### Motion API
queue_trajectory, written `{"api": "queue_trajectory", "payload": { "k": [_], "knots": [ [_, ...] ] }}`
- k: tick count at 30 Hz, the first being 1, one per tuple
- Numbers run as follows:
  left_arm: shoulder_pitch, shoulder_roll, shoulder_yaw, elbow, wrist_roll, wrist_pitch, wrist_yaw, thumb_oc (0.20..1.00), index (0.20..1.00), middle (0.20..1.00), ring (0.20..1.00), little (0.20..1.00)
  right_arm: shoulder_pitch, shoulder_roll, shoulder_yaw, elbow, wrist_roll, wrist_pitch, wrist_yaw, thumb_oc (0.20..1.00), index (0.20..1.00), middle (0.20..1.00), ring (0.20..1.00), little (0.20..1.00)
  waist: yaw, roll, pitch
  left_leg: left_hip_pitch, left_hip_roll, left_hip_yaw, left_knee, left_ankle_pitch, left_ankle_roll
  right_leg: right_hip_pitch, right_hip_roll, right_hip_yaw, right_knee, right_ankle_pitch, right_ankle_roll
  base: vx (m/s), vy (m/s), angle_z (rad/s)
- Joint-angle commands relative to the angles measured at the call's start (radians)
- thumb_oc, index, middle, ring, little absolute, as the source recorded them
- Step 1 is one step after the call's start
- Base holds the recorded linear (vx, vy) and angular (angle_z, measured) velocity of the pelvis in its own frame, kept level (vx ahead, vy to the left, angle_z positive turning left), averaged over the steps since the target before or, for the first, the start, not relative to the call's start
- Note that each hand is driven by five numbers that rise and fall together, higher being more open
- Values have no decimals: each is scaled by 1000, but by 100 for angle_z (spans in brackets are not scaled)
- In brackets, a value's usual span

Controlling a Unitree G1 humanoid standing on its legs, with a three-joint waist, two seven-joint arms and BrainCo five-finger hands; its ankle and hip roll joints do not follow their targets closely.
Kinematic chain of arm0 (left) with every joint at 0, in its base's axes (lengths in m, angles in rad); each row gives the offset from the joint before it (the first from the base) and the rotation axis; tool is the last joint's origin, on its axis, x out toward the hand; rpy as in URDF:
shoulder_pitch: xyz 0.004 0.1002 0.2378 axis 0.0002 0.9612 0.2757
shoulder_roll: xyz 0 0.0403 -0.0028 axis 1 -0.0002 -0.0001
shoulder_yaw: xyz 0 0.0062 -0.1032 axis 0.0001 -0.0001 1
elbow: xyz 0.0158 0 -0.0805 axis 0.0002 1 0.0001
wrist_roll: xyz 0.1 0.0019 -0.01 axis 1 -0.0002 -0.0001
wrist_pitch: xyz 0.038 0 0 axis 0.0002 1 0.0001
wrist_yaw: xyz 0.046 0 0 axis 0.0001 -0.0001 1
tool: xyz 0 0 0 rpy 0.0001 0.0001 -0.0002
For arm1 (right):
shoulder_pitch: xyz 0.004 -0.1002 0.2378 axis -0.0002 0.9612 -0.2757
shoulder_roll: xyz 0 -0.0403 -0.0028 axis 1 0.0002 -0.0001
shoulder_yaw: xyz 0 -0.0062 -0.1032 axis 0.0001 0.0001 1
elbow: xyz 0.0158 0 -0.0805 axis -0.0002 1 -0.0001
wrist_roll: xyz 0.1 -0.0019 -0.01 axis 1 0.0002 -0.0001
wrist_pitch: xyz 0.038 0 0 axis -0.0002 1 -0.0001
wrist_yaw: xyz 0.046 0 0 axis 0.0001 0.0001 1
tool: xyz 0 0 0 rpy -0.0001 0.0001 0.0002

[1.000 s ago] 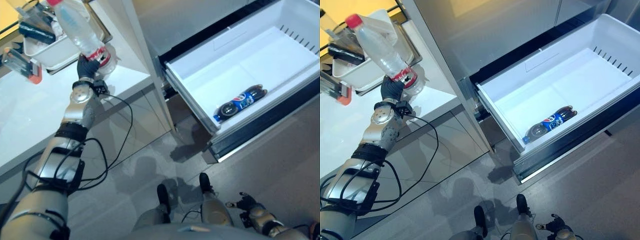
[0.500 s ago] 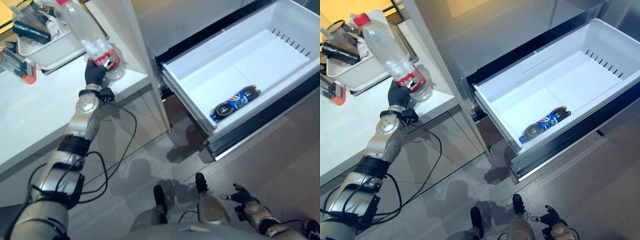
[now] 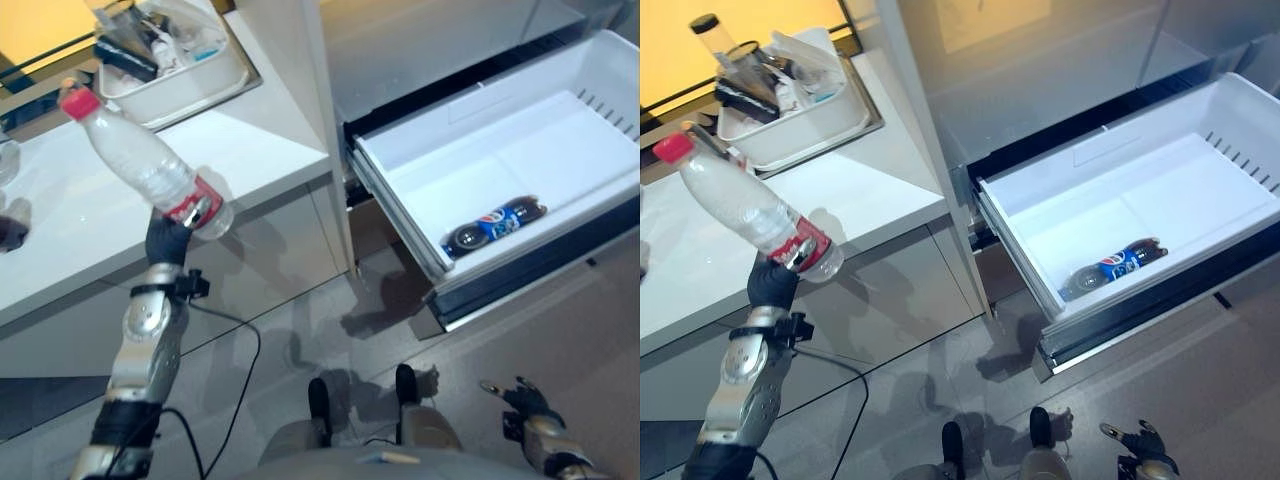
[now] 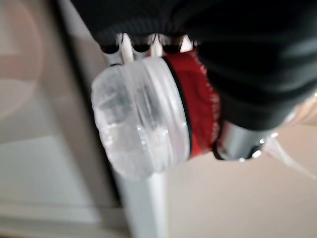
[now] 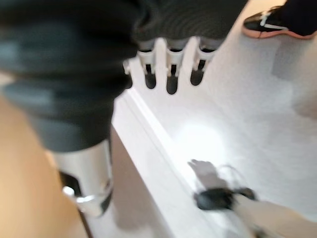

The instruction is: Take the drinks into the refrigerator

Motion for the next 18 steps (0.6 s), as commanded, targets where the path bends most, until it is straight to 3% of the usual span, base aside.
{"api": "queue_trajectory", "payload": {
  "k": [1,4,8,10,11,12,13,14,15,18],
  "knots": [
    [-10,-13,-1,-45,-5,-47,-77,200,200,200,200,200,6,-50,-53,56,117,-51,-19,1000,1000,1000,1000,1000,8,-34,-38,38,-59,2,6,-94,35,29,-4,8,9,-74,33,0,0,0],
    [44,-22,-52,-98,-29,-26,-126,200,200,200,200,200,-8,-89,-194,45,310,-96,-52,1000,1000,1000,1000,1000,8,-42,-53,56,-56,-4,6,-106,37,53,-2,1,9,-89,34,51,1,7],
    [61,-22,-106,-135,-38,-6,-147,200,200,200,200,200,-7,-99,-286,-93,463,-179,-103,1000,1000,1000,1000,1000,-2,-46,-73,78,-53,-8,6,-118,38,74,0,-1,9,-98,35,38,9,5],
    [61,-25,-112,-139,-28,-2,-147,200,200,200,200,200,6,-95,-298,-127,456,-189,-127,1000,1000,1000,1000,1000,-2,-47,-79,81,-52,-8,6,-121,38,77,1,-3,9,-100,35,18,12,-1],
    [58,-21,-134,-142,7,1,-138,200,200,200,200,200,-6,-103,-321,-281,439,-250,-205,1000,1000,1000,1000,1000,-10,-45,-91,89,-53,-5,6,-128,41,82,1,0,9,-103,36,0,0,0],
    [58,-21,-134,-142,7,1,-138,200,200,200,200,200,-6,-103,-321,-281,439,-250,-205,1000,1000,1000,1000,1000,-10,-45,-91,89,-53,-5,6,-128,41,82,1,0,9,-103,36,8,37,-6],
    [48,-25,-137,-135,67,-4,-110,200,200,200,200,200,1,-79,-322,-455,338,-274,-271,1000,1000,1000,1000,1000,-14,-45,-102,90,-54,1,6,-121,44,81,0,3,9,-92,36,23,18,-6],
    [47,-26,-138,-134,69,-4,-109,200,200,200,200,200,3,-74,-323,-462,333,-271,-276,1000,1000,1000,1000,1000,-13,-44,-104,94,-53,0,6,-131,44,84,1,5,9,-102,37,1,34,-8],
    [30,-35,-145,-129,101,-9,-86,200,200,200,200,200,-6,-51,-316,-602,277,-302,-316,1000,1000,1000,1000,1000,-17,-45,-111,94,-53,7,6,-123,46,81,1,10,9,-92,37,15,25,-5],
    [16,-46,-135,-124,133,-20,-58,200,200,200,200,200,-15,-6,-301,-900,122,-309,-346,1000,1000,1000,1000,1000,-18,-47,-128,99,-51,16,6,-124,49,81,2,19,9,-91,35,17,20,-7]
  ]
}}
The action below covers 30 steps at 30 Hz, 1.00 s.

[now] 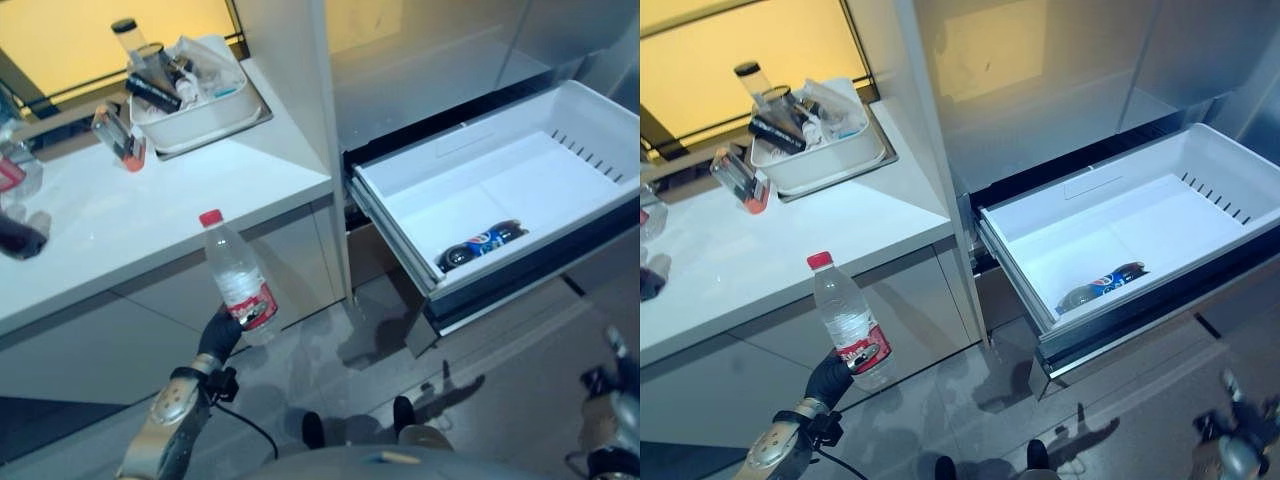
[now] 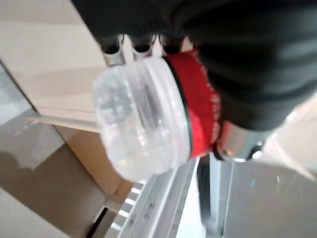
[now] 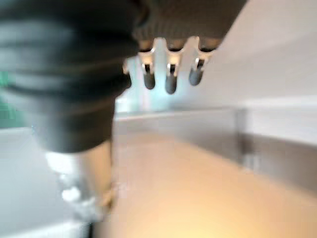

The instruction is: Take the drinks into the refrigerator

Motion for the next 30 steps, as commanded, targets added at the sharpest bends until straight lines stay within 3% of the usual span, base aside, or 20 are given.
{"api": "queue_trajectory", "payload": {
  "k": [1,6,11,16,17,23,25,26,28,30],
  "knots": [
    [-138,-6,57,-102,33,-115,40,200,200,200,200,200,-83,24,4,-192,-195,-98,-42,1000,1000,1000,1000,1000,12,-68,-34,52,-49,12,8,-105,41,36,4,13,10,-80,29,-24,2,-7],
    [-148,-23,64,-88,61,-110,66,200,200,200,200,200,-132,73,95,-526,-316,-61,22,1000,1000,1000,1000,1000,23,-80,-58,60,-51,8,8,-106,44,49,5,12,11,-83,27,10,0,-9],
    [-138,-38,84,-53,64,-112,55,200,200,200,200,200,-165,28,267,-619,-287,-21,229,1000,1000,1000,1000,1000,47,-100,-76,65,-52,2,8,-99,44,60,6,-1,16,-84,23,1,-10,4],
    [-138,-37,85,-28,58,-110,33,200,200,200,200,200,-199,-48,360,-621,-257,19,350,1000,1000,1000,1000,1000,71,-112,-86,69,-51,-7,8,-95,42,69,4,-15,16,-85,21,10,-25,10],
    [-145,-27,77,-16,60,-105,26,200,200,200,200,200,-250,-89,449,-604,-216,49,424,1000,1000,1000,1000,1000,93,-120,-95,77,-50,-15,8,-103,39,83,5,-26,15,-95,22,6,-18,16],
    [-171,0,63,-26,76,-107,15,200,200,200,200,200,-389,-218,618,-567,-146,108,540,1000,1000,1000,1000,1000,119,-132,-102,72,-50,-25,9,-97,35,87,3,-43,15,-93,21,0,-19,9],
    [-193,22,40,-28,99,-116,17,200,200,200,200,200,-491,-262,712,-498,-119,126,563,1000,1000,1000,1000,1000,133,-138,-106,72,-51,-28,9,-95,32,91,2,-50,14,-92,21,13,-22,14],
    [-226,44,16,-16,123,-127,33,200,200,200,200,200,-609,-300,819,-401,-79,152,578,1000,1000,1000,1000,1000,143,-144,-109,74,-51,-30,10,-94,30,95,2,-53,14,-92,20,15,-19,16],
    [-228,40,20,-14,123,-127,34,200,200,200,200,200,-622,-300,827,-392,-77,148,579,1000,1000,1000,1000,1000,139,-141,-105,74,-51,-30,10,-94,30,96,2,-54,14,-92,20,7,-12,8],
    [-300,80,-11,2,208,-153,72,200,200,200,200,200,-832,-371,1024,-283,-28,190,636,1000,1000,1000,1000,1000,148,-151,-110,78,-48,-34,10,-94,23,103,3,-62,14,-96,19,27,-25,9]
  ]
}}
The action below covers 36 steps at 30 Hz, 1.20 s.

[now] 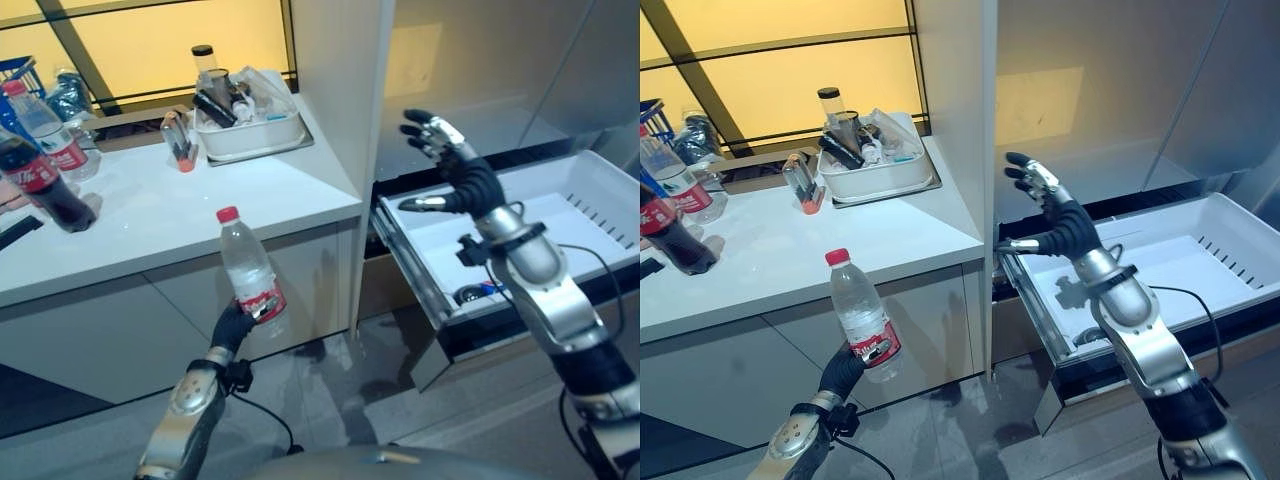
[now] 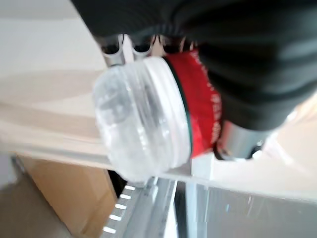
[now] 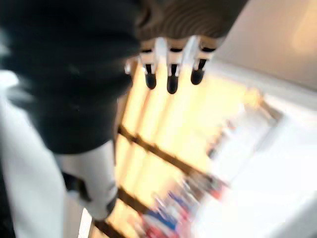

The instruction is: Take the drinks into the refrigerator

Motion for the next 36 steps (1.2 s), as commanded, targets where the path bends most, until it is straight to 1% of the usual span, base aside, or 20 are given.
{"api": "queue_trajectory", "payload": {
  "k": [1,2,4,7,8,12,13,14,17,21,24,26,28,29,33,36],
  "knots": [
    [-235,75,-9,-48,110,-152,56,200,200,200,200,200,-290,-62,198,142,109,24,72,1000,1000,1000,1000,1000,15,-45,-32,41,-44,8,4,-96,22,38,9,-8,15,-82,16,36,-30,10],
    [-273,89,-26,-31,146,-162,80,200,200,200,200,200,-364,-57,266,184,110,31,90,1000,1000,1000,1000,1000,19,-47,-35,41,-42,5,4,-95,19,42,9,-12,16,-84,15,18,-18,19],
    [-310,90,-40,-11,157,-171,105,200,200,200,200,200,-403,-51,292,234,127,26,80,1000,1000,1000,1000,1000,19,-47,-36,42,-42,2,4,-94,17,45,8,-17,16,-85,15,13,-12,15],
    [-382,114,-54,3,212,-194,156,200,200,200,200,200,-445,4,333,304,130,17,83,1000,1000,1000,1000,1000,25,-43,-39,43,-41,-6,3,-93,15,52,7,-25,16,-88,14,28,-10,11],
    [-420,128,-68,12,255,-205,188,200,200,200,200,200,-463,32,347,332,134,14,82,1000,1000,1000,1000,1000,26,-40,-42,43,-41,-10,3,-93,13,55,6,-32,15,-91,14,23,-3,13],
    [-455,145,-81,18,287,-215,220,200,200,200,200,200,-492,59,363,362,133,6,77,1000,1000,1000,1000,1000,26,-38,-43,43,-41,-15,3,-93,12,60,6,-38,15,-94,13,15,-2,6],
    [-474,161,-80,6,322,-228,257,200,200,200,200,200,-510,89,365,403,135,-2,61,1000,1000,1000,1000,1000,31,-34,-46,42,-41,-21,3,-92,10,62,5,-45,14,-97,11,0,0,0],
    [-474,161,-80,6,323,-228,257,200,200,200,200,200,-511,90,366,404,135,-3,61,1000,1000,1000,1000,1000,30,-34,-46,42,-41,-21,3,-92,10,62,5,-46,14,-97,11,19,-5,4],
    [-471,164,-66,-14,349,-238,302,200,200,200,200,200,-513,110,353,434,150,-15,42,1000,1000,1000,1000,1000,34,-32,-49,40,-40,-25,3,-90,9,64,4,-53,13,-100,11,10,-6,8],
    [-469,159,-61,-6,366,-237,332,200,200,200,200,200,-522,122,349,450,180,-20,38,1000,1000,1000,1000,1000,36,-32,-53,38,-41,-31,3,-89,8,68,3,-60,13,-102,10,12,-2,10],
    [-498,158,-76,25,370,-234,341,200,200,200,200,200,-531,156,352,476,210,-16,40,1000,1000,1000,1000,1000,35,-31,-57,39,-41,-34,3,-89,8,73,2,-63,12,-105,9,0,0,0],
    [-526,157,-91,44,378,-228,351,200,200,200,200,200,-545,184,358,500,216,-17,33,1000,1000,1000,1000,1000,34,-31,-58,40,-41,-36,3,-89,8,75,2,-64,12,-105,8,0,0,0],
    [-584,149,-127,92,368,-217,356,200,200,200,200,200,-570,243,360,520,219,-18,14,1000,1000,1000,1000,1000,31,-29,-62,40,-42,-36,3,-89,8,77,2,-65,11,-105,7,0,0,0],
    [-587,149,-128,95,368,-218,357,200,200,200,200,200,-571,243,360,521,219,-18,14,1000,1000,1000,1000,1000,31,-30,-61,40,-42,-37,3,-89,8,77,2,-65,11,-106,7,0,0,0],
    [-658,150,-164,125,369,-206,358,200,200,200,200,200,-586,314,360,531,200,-18,-6,1000,1000,1000,1000,1000,29,-26,-62,40,-43,-38,4,-88,10,77,2,-65,11,-106,6,0,0,0],
    [-711,130,-193,147,362,-201,368,200,200,200,200,200,-584,377,350,542,195,-21,-28,1000,1000,1000,1000,1000,26,-23,-64,39,-43,-40,3,-87,11,78,2,-65,11,-106,4,0,0,0]
  ]
}}
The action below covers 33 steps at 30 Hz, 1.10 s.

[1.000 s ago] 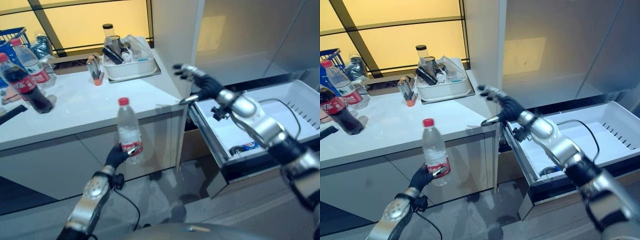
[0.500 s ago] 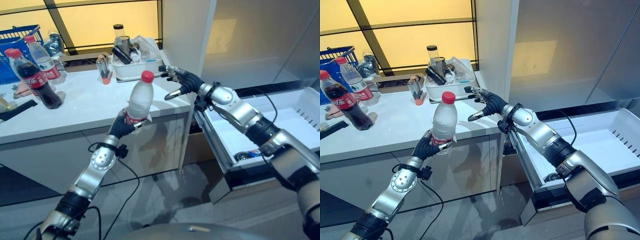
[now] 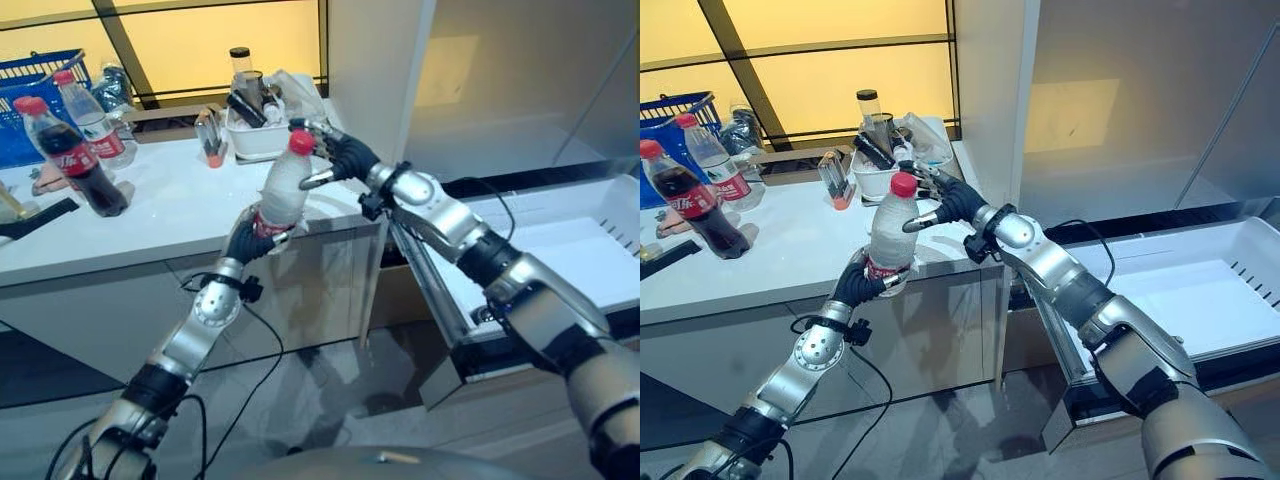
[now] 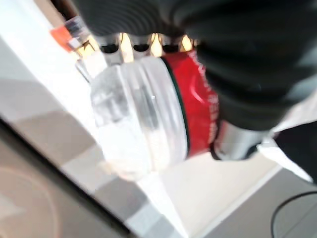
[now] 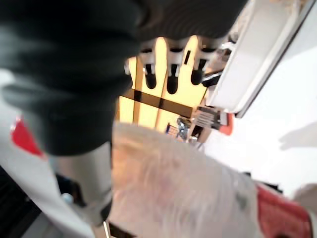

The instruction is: Take the drinks into the refrigerator

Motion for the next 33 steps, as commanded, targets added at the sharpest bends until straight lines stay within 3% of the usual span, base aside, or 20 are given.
{"api": "queue_trajectory", "payload": {
  "k": [1,15,23,24,25,33],
  "knots": [
    [-260,-11,-52,7,-13,-87,55,200,200,200,200,200,-115,95,13,72,25,-59,-39,1000,1000,1000,1000,1000,23,-35,-56,44,-45,33,3,-101,24,45,-2,9,12,-85,14,0,0,0],
    [-434,-1,-127,123,30,-60,122,200,200,200,200,200,-93,251,54,118,-30,-46,-73,1000,1000,1000,1000,1000,22,-30,-52,46,-45,28,2,-101,26,47,-1,7,14,-87,12,-1,0,1],
    [-509,9,-173,140,92,-49,159,200,200,200,200,200,-184,392,50,340,-162,-34,-160,1000,1000,1000,1000,1000,36,-31,-59,43,-46,20,3,-101,27,49,-1,6,15,-86,12,0,0,1],
    [-521,10,-184,143,108,-46,161,200,200,200,200,200,-197,405,52,356,-186,-35,-163,247,247,247,247,247,36,-31,-61,43,-47,18,3,-101,27,50,-2,5,15,-87,12,-1,7,7],
    [-532,6,-192,148,118,-45,166,200,200,200,200,200,-203,415,49,368,-205,-41,-183,200,200,200,200,200,36,-30,-61,43,-47,17,3,-101,28,51,-3,4,15,-86,13,2,11,7],
    [-529,-8,-194,155,124,-41,171,200,200,200,200,200,-164,424,42,342,-230,-49,-195,200,200,200,200,200,38,-27,-63,43,-53,10,3,-100,31,52,-5,0,13,-85,16,-2,6,2]
  ]
}}
